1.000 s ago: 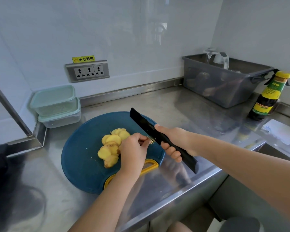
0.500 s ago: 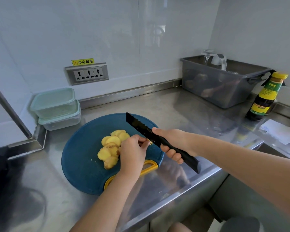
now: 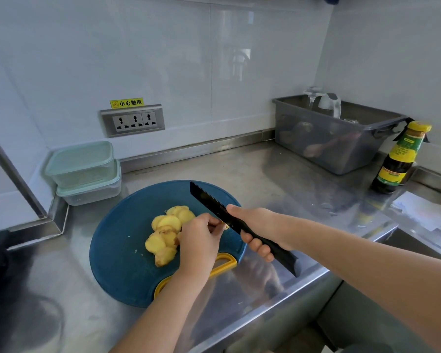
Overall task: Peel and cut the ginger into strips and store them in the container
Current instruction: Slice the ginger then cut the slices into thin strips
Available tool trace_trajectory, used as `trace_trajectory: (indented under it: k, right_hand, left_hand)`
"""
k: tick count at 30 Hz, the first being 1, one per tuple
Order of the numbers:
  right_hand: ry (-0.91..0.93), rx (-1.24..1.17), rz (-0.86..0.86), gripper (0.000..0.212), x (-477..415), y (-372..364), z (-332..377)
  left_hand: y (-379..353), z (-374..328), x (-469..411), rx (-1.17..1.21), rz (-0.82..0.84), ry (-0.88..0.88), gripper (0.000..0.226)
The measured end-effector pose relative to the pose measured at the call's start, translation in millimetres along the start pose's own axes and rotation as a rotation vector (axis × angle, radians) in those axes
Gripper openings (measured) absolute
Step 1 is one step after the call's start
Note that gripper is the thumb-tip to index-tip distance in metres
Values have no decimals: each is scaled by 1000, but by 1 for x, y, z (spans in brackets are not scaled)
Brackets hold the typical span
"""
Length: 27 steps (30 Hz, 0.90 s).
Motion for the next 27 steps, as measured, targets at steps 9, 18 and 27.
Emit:
trace_trajectory:
  k: [9,18,27]
  right_hand:
    - [-47,89,-59,64,4,-7,12]
    - [-63,81,-47,64,-1,-11,12]
    - [-74,-32,-21,64,-11,-13,7]
  left_hand:
    - [1,-3,0,-23,-8,-20,9]
    - [0,-2,1,75,-3,0,6]
    - [1,1,-1,53,-9,8,6]
Point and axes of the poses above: each hand's wrist, its own x-axis away from the middle knuckle, its own y-axis out of the back of the hand, z = x × y, the point moved 3 cm from there along -x, towards the middle knuckle, and after that the axes turned 6 degrees about -x, right-handed, at the moved point
